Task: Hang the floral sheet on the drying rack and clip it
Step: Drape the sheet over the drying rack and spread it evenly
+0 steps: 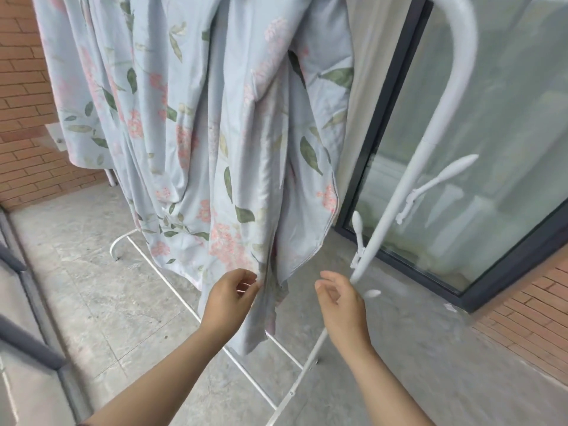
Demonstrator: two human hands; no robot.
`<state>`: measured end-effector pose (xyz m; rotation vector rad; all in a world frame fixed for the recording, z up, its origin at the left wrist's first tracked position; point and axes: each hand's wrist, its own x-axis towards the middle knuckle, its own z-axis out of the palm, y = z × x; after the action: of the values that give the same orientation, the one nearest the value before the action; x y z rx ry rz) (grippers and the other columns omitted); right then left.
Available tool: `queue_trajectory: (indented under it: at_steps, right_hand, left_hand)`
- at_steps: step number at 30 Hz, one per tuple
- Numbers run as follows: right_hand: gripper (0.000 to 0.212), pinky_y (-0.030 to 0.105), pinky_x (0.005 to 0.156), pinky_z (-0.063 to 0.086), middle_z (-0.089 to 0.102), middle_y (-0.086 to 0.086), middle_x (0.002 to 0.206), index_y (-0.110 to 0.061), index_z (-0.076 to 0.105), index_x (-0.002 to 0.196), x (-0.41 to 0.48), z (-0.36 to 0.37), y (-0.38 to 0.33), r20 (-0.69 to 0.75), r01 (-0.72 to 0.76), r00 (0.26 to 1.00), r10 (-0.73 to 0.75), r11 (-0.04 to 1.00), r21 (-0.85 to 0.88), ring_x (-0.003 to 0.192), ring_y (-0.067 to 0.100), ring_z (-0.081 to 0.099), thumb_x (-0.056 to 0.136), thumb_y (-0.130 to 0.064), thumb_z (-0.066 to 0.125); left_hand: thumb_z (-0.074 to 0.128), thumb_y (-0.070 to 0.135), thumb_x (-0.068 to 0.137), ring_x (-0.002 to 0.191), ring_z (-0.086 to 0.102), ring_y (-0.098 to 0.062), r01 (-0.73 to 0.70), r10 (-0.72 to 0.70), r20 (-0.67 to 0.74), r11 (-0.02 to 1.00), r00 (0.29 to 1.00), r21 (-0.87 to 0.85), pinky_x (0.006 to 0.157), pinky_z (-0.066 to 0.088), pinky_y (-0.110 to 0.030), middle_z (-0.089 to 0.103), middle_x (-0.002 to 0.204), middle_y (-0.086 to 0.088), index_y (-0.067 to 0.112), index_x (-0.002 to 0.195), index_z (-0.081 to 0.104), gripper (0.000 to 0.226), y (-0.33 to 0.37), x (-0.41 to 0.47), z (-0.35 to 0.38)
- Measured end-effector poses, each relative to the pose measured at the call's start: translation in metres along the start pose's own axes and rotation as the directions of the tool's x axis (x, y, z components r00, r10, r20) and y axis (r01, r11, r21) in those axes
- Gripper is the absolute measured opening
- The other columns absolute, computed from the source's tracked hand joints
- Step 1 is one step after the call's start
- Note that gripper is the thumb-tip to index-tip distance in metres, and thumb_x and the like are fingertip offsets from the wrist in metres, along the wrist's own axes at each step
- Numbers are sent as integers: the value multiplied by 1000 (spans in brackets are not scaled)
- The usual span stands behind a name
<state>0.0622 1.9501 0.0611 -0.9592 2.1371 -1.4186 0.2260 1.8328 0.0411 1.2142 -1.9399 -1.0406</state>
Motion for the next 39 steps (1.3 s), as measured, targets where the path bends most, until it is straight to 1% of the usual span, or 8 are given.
queue_trajectory:
  at_steps: [3, 9, 16, 20, 26, 33, 36, 39]
  right_hand:
    - [16, 12, 78, 46, 71, -8, 95, -26, 66, 100, -12, -25, 13, 71, 6, 997, -8, 1000, 25, 94, 8, 66, 92, -14, 59]
    - [16, 31, 85, 55, 73, -5, 91, -26, 69, 94, -19, -71, 39, 118, -6, 993, -4, 996, 85, 90, 10, 69, 91, -14, 59]
    - [17, 25, 76, 54, 73, -8, 86, -26, 68, 87, 0, -106, 44, 72, 33, 997, -41, 994, 107, 82, 9, 70, 91, -13, 58]
    - [19, 26, 73, 55, 72, -6, 74, -25, 68, 87, 20, -117, 42, 40, 44, 998, -48, 994, 98, 74, 6, 68, 93, -11, 57]
    - [19, 26, 70, 53, 71, -2, 74, -25, 67, 87, 56, -128, 45, 42, 74, 996, -79, 990, 119, 68, 4, 66, 94, -11, 56]
    - [18, 25, 71, 55, 71, -4, 76, -27, 66, 87, 114, -127, 39, 214, 173, 955, -206, 972, 161, 70, 4, 66, 94, -14, 56]
    - [19, 33, 72, 57, 71, -4, 76, -28, 66, 86, 142, -133, 37, 315, 212, 914, -257, 962, 170, 71, 8, 67, 94, -14, 56]
    - [15, 33, 74, 58, 71, -5, 77, -26, 67, 88, 170, -144, 41, 417, 271, 851, -321, 946, 176, 74, 7, 67, 94, -17, 57]
  left_hand:
    - [64, 21, 89, 76, 61, 3, 43, -43, -20, 999, 999, -4, 66, 46, -11, 67, 86, 9, 23, 84, 66, 5, 12, -25, 22]
    - [62, 19, 90, 78, 61, 1, 54, -55, -60, 998, 997, -11, 66, 46, -12, 67, 83, 10, 23, 82, 66, 10, 31, -65, 59]
    - [61, 19, 91, 80, 62, 0, 54, -55, -80, 998, 995, -17, 70, 47, -15, 68, 84, 9, 22, 83, 66, 10, 50, -62, 79]
    - [61, 17, 90, 77, 62, -3, 6, -7, -74, 1000, 997, -14, 71, 50, -23, 67, 80, 7, 23, 79, 65, 13, 63, -44, 86]
    - [62, 19, 90, 78, 62, -1, 8, -7, -104, 1000, 995, 9, 74, 53, -27, 69, 82, 11, 23, 80, 66, 12, 68, -29, 95]
    - [61, 18, 90, 78, 61, 4, 67, -52, -301, 997, 952, 38, 68, 48, -17, 68, 81, 12, 25, 80, 65, 13, 87, -18, 100]
    - [60, 20, 91, 77, 61, 3, 135, -117, -413, 991, 903, 16, 65, 45, -13, 68, 81, 12, 24, 82, 66, 12, 97, -24, 115]
    - [61, 20, 91, 77, 61, 3, 192, -153, -515, 981, 844, 22, 65, 45, -15, 68, 80, 13, 25, 82, 67, 12, 108, -34, 134]
